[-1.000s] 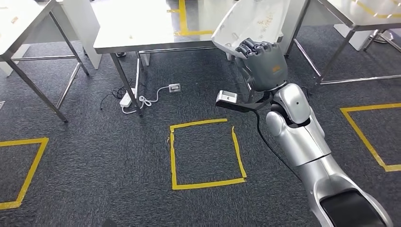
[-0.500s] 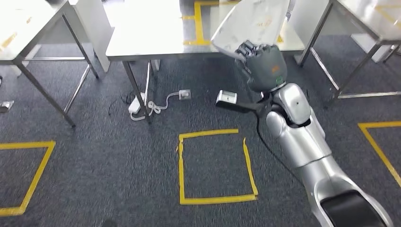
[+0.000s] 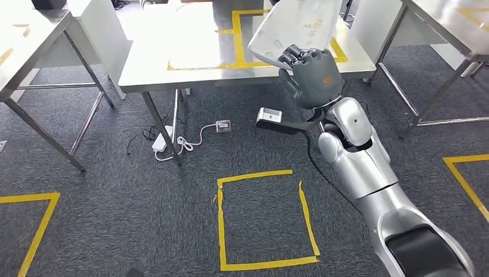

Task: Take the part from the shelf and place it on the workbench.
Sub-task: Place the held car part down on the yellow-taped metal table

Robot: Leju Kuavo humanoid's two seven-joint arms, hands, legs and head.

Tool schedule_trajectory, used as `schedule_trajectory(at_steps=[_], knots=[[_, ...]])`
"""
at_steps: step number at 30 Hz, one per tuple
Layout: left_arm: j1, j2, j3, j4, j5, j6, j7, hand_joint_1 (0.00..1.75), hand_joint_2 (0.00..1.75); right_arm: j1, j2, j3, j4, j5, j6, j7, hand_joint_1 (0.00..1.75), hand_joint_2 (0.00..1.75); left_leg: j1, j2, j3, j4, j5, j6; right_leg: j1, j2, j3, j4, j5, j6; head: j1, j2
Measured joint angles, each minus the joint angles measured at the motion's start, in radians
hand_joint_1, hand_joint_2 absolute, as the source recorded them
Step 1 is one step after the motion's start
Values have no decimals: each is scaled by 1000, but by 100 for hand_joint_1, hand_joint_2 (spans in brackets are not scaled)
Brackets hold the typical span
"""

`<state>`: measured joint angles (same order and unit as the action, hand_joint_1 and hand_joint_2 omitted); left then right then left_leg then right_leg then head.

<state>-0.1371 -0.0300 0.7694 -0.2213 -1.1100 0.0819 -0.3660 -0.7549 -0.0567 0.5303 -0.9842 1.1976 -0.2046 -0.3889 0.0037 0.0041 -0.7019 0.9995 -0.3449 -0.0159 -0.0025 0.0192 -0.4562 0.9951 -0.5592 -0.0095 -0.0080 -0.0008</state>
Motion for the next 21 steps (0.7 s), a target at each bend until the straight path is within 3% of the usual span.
schedule_trajectory(at_steps=[2,3,5,6,8,9,10,11,13,14,15,18,19,21], knots=[[-2,0,0,-1,3,1,-1,0,175,-9,5,2,3,-1,2,-2,175,175,1,-2,18,-2,-6,13,1,0,3,18,4,12,3,0],[-3,-1,0,-1,5,1,-3,0,175,-16,7,3,4,-3,3,-4,175,175,3,-4,28,-3,-12,20,1,-2,-10,54,18,16,4,0],[-4,-2,0,-1,9,2,-4,0,175,-28,12,7,13,-5,4,-8,175,175,4,-6,52,-3,-31,32,-1,-6,-82,169,28,23,6,0],[-4,-2,0,-1,11,2,-4,0,175,-32,14,9,20,-8,5,-10,175,175,4,-7,64,-3,-42,36,-1,-7,-129,230,11,26,7,0],[-2,-1,0,-1,13,3,-4,0,175,-35,17,12,40,-20,7,-14,175,175,4,-11,89,-2,-66,38,-2,-8,-208,297,-64,30,9,0],[-1,-1,0,-1,14,4,-4,0,175,-35,19,12,50,-29,9,-16,175,175,4,-14,104,-2,-79,37,-2,-9,-231,294,-93,30,9,0],[0,-1,0,-1,14,4,-4,0,175,-35,21,13,60,-39,12,-18,175,175,4,-16,119,-1,-91,36,-2,-10,-241,268,-98,29,9,0],[0,-2,0,-1,15,4,-4,0,175,-36,23,13,69,-51,16,-20,175,175,4,-17,135,0,-104,35,-2,-10,-240,219,-71,26,10,0],[0,-2,0,-1,15,4,-4,0,175,-39,25,12,87,-80,29,-29,175,175,2,-19,161,2,-131,29,2,-15,-221,91,54,17,10,0],[1,-2,1,0,15,4,-4,0,175,-40,26,10,95,-95,36,-35,175,175,1,-21,171,4,-145,24,5,-16,-211,44,104,13,10,0],[1,-2,1,0,15,4,-3,0,175,-40,27,8,102,-108,40,-39,175,175,0,-22,181,8,-155,18,7,-17,-204,18,137,9,10,0],[2,0,1,-1,15,4,-4,0,175,-44,31,-1,109,-127,47,-48,175,175,-1,-22,199,32,-165,-1,6,-12,-178,10,150,-8,11,0],[2,0,1,-1,15,4,-4,0,175,-47,34,-2,109,-131,50,-49,175,175,-1,-19,189,57,-168,-5,5,-11,-168,9,151,-16,9,0],[0,1,1,-1,15,4,-5,0,175,-49,38,-3,110,-135,55,-50,175,175,1,-15,131,153,-196,-12,4,-9,-152,8,142,-26,6,0]])
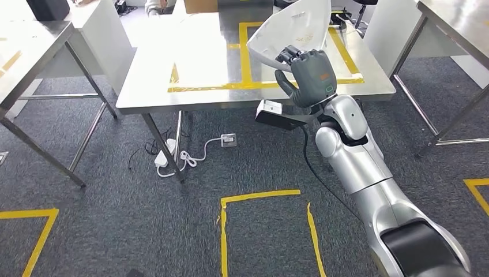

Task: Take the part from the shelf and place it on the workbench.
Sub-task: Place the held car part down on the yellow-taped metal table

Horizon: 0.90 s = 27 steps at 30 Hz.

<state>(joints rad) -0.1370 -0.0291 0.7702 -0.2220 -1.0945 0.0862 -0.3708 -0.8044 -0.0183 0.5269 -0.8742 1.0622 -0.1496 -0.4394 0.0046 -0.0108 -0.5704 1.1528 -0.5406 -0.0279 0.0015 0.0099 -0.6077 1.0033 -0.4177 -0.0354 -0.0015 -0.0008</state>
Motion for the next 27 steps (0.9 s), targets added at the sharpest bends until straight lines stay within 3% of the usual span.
schedule_trajectory(at_steps=[2,3,4,5,7,8,9,13,15,18,19,20,22,24,27], knots=[[1,0,0,0,0,0,0,0,175,2,2,0,1,-3,3,2,175,175,1,1,-83,110,-49,-6,1,4,10,1,-15,-3,-1,0],[3,0,0,0,-1,0,1,0,175,5,3,0,2,-4,3,5,175,175,1,2,-112,133,-62,-8,2,7,18,1,-23,-3,-1,0],[4,0,0,0,-2,0,1,0,175,7,3,0,2,-4,3,8,175,175,1,2,-126,126,-55,-7,2,9,27,2,-31,-3,-1,0],[5,0,0,0,-4,0,1,0,175,8,3,0,2,-4,4,12,175,175,0,2,-122,86,-25,-4,3,11,38,2,-40,-1,-1,0],[6,1,0,0,-6,0,3,0,175,11,3,0,3,-4,3,18,175,175,-3,-1,-89,-47,74,6,4,13,62,3,-59,3,-1,0],[5,2,0,0,-8,0,4,0,175,11,2,-1,3,-4,3,19,175,175,-6,-3,-74,-100,103,12,5,16,70,2,-67,7,-1,0],[5,2,0,0,-9,0,6,0,175,13,2,-1,3,-4,4,20,175,175,-9,-4,-63,-134,121,18,5,18,75,1,-75,12,-1,0],[1,2,0,0,-11,-1,8,0,175,17,2,-4,3,-4,3,21,175,175,-6,2,-31,-156,116,41,7,19,78,27,-86,35,1,0],[-2,0,0,0,-12,-1,8,0,175,15,1,-7,3,-3,2,23,175,175,-2,5,-13,-159,108,49,4,10,31,111,-113,47,4,0],[-3,0,0,0,-16,-3,12,0,175,24,-2,-9,3,18,-9,40,175,175,-2,7,5,-158,86,51,-5,3,-95,280,-169,60,7,0],[-3,0,0,0,-17,-4,13,0,175,30,-3,-9,3,29,-16,48,175,175,-1,7,13,-156,77,50,-8,2,-119,289,-165,62,7,0],[-3,0,0,0,-18,-5,14,0,175,33,-5,-9,3,41,-23,54,175,175,-1,7,24,-155,66,47,-10,0,-124,261,-140,64,8,0],[-3,-2,0,0,-20,-7,16,0,175,37,-8,-9,3,63,-38,60,175,175,0,8,47,-152,43,40,-12,-8,-96,129,-38,64,8,0],[-6,-3,0,0,-21,-10,19,0,175,39,-11,-8,3,82,-48,65,175,175,-2,8,61,-150,21,29,-8,-17,-70,28,23,54,8,0],[-8,-3,0,-1,-23,-11,21,0,175,41,-12,-8,2,101,-57,75,175,175,-3,11,80,-149,9,9,-4,-13,-52,8,20,26,10,0]])
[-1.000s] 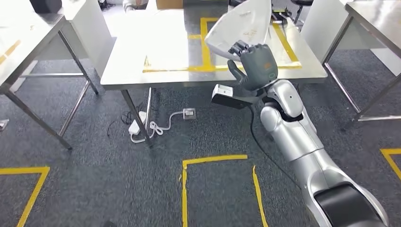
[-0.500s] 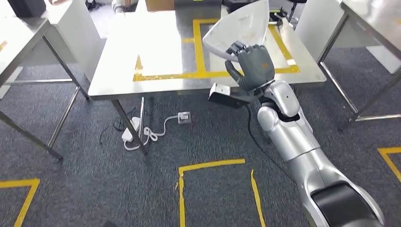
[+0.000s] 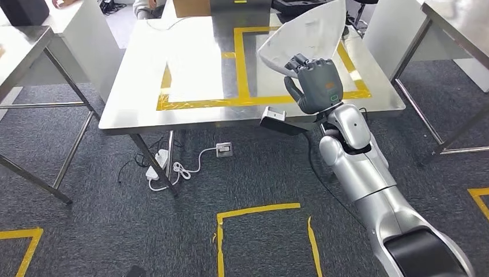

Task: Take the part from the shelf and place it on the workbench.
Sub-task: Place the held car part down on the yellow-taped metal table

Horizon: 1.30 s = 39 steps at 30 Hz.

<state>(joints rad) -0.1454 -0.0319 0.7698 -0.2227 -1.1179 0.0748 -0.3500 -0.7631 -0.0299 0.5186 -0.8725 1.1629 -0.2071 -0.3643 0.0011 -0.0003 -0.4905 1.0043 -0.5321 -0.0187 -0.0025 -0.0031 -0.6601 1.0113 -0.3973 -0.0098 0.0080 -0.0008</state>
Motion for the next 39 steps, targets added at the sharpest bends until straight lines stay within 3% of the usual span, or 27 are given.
schedule_trajectory(at_steps=[2,3,6,7,8,9,11,13,16,18,21,22,23,24,26,27,28,29,31,33,35,37,38,39], knots=[[-3,0,0,0,-1,0,1,0,175,-1,3,0,-3,10,-6,5,175,175,1,0,-6,36,-6,-10,-3,4,23,-3,-10,-16,-2,0],[-6,0,0,0,-1,0,2,0,175,-1,5,0,-5,16,-9,6,175,175,2,0,-32,84,-15,-14,-5,6,35,-4,-16,-21,-3,0],[-10,-2,0,1,-1,-2,7,0,175,4,8,1,-5,32,-11,10,175,175,4,0,-165,266,-77,-22,-3,10,62,-4,-42,-28,-6,0],[-8,-2,0,1,-1,-3,9,0,175,8,9,2,-5,36,-10,10,175,175,4,0,-196,286,-92,-22,-2,12,73,-4,-52,-28,-6,0],[-6,-2,0,1,0,-3,9,0,175,10,9,2,-5,38,-9,7,175,175,3,0,-211,273,-85,-20,-2,14,86,-4,-63,-27,-6,0],[-3,-2,0,2,1,-3,9,0,175,11,9,3,-5,40,-8,2,175,175,3,0,-211,228,-52,-16,-1,16,101,-4,-75,-26,-6,0],[3,-2,0,2,5,-3,6,0,175,11,10,4,-2,40,-5,-9,175,175,-2,0,-193,93,66,-2,0,17,127,-3,-98,-22,-6,0],[9,-2,0,2,9,-3,1,0,175,9,11,6,3,40,0,-16,175,175,-8,-1,-177,13,139,11,4,21,144,-3,-119,-13,-6,0],[11,-6,0,2,11,-2,-4,0,175,0,11,9,7,40,6,-26,175,175,-6,-4,-158,1,141,27,6,22,157,6,-132,2,-4,0],[9,-9,0,2,13,-2,-7,0,175,-15,12,11,12,40,7,-34,175,175,-2,-5,-141,-3,133,37,5,18,125,68,-139,11,-3,0],[10,-14,0,2,15,-2,-10,0,175,-33,17,22,34,47,13,-41,175,175,1,-5,-122,-4,111,45,-1,13,-8,257,-200,25,-2,0],[11,-16,0,2,16,-2,-10,0,175,-36,19,26,44,50,16,-42,175,175,1,-7,-112,-3,102,44,-2,12,-43,292,-218,27,-2,0],[12,-18,0,2,17,-2,-10,0,175,-38,21,31,53,53,18,-42,175,175,1,-8,-101,-3,92,43,-4,11,-62,293,-217,28,-2,0],[13,-20,0,2,18,-2,-10,0,175,-40,22,34,61,54,19,-42,175,175,2,-10,-89,-2,82,41,-5,11,-63,258,-191,28,-2,0],[14,-24,0,2,18,-2,-12,0,175,-47,25,40,74,56,21,-43,175,175,1,-12,-61,1,59,34,-5,7,-36,122,-82,24,-2,0],[15,-25,0,3,18,-2,-12,0,175,-52,27,43,83,57,23,-43,175,175,0,-13,-52,4,47,29,-4,5,-23,63,-41,21,-2,0],[15,-26,0,3,18,-2,-13,0,175,-56,29,47,90,57,26,-43,175,175,-1,-14,-47,5,36,22,-2,4,-13,24,-12,17,-2,0],[16,-27,0,3,18,-2,-15,0,175,-59,30,50,97,57,28,-44,175,175,-2,-15,-42,10,29,15,-1,5,-9,6,-3,11,-2,0],[17,-28,0,3,17,-2,-16,0,175,-63,35,52,106,57,28,-44,175,175,-2,-14,-37,18,21,4,-1,7,4,4,-7,-2,-3,0],[17,-30,0,3,16,-1,-18,0,175,-68,39,53,112,57,28,-45,175,175,-1,-11,-62,73,17,-6,-4,8,23,1,-15,-15,-4,0],[16,-32,0,4,15,-1,-18,0,175,-72,43,57,120,57,28,-45,175,175,1,-7,-133,190,-12,-14,-5,9,40,0,-29,-23,-6,0],[18,-33,0,5,14,-2,-17,0,175,-71,45,63,130,59,30,-44,175,175,1,-6,-211,288,-60,-18,-3,10,58,1,-46,-25,-7,0],[19,-34,0,6,14,-2,-16,0,175,-70,46,65,134,59,31,-43,175,175,1,-6,-232,296,-66,-16,-2,11,69,1,-56,-25,-7,0],[20,-35,0,6,14,-2,-16,0,175,-70,47,66,139,59,33,-42,175,175,1,-6,-237,271,-48,-14,-1,12,82,1,-66,-24,-7,0]])
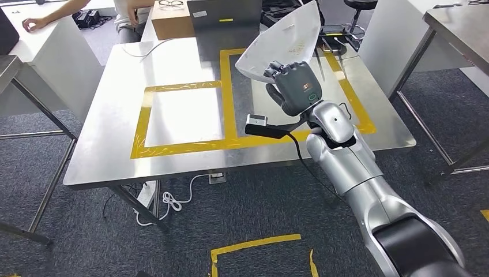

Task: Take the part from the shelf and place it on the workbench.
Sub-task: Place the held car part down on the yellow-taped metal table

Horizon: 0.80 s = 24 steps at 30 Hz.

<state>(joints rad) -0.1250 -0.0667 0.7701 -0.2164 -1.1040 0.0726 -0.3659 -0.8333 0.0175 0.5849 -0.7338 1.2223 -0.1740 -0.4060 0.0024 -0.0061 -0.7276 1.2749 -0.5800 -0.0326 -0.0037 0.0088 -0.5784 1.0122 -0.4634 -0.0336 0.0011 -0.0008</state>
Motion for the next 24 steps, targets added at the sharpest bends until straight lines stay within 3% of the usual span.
schedule_trajectory(at_steps=[3,5,7,9,12,14,15,18,19,20,24], knots=[[2,-1,0,2,0,0,1,0,175,-3,6,2,10,0,6,1,175,175,-4,0,44,-193,145,16,3,1,36,0,-30,5,0,0],[2,-2,0,3,0,-1,3,0,175,-8,11,4,20,2,14,1,175,175,-9,1,63,-263,194,29,5,4,45,-1,-43,15,0,0],[2,-4,0,3,3,-1,4,0,175,-18,15,6,30,4,23,1,175,175,-9,1,74,-271,191,40,7,6,48,2,-46,26,2,0],[2,-8,0,3,6,-1,3,0,175,-33,20,9,41,3,27,1,175,175,-4,0,87,-274,186,51,6,3,23,51,-47,35,3,0],[1,-11,0,3,8,-1,0,0,175,-47,26,19,59,4,27,3,175,175,-2,0,104,-275,168,62,2,-1,-93,231,-104,49,4,0],[3,-14,0,4,8,-1,-2,0,175,-44,28,21,70,4,26,6,175,175,-2,-3,119,-273,152,62,0,-2,-153,295,-133,53,4,0],[4,-15,0,4,8,-1,-3,0,175,-44,29,22,75,5,26,7,175,175,-2,-5,128,-270,142,61,-1,-2,-159,278,-117,52,4,0],[4,-20,0,4,9,-1,-3,0,175,-46,30,22,85,5,24,7,175,175,-3,-9,159,-263,112,52,2,-5,-105,86,17,41,4,0],[3,-21,0,4,9,-1,-3,0,175,-48,31,23,88,6,24,7,175,175,-4,-9,165,-262,104,47,5,-6,-89,36,41,37,4,0],[3,-21,0,4,9,-1,-3,0,175,-49,32,24,90,6,24,7,175,175,-4,-9,168,-261,99,41,8,-7,-81,8,53,32,4,0],[3,-21,0,3,9,-1,-4,0,175,-52,38,26,98,6,24,8,175,175,-5,-6,169,-230,87,16,5,-5,-52,-6,46,5,2,0]])
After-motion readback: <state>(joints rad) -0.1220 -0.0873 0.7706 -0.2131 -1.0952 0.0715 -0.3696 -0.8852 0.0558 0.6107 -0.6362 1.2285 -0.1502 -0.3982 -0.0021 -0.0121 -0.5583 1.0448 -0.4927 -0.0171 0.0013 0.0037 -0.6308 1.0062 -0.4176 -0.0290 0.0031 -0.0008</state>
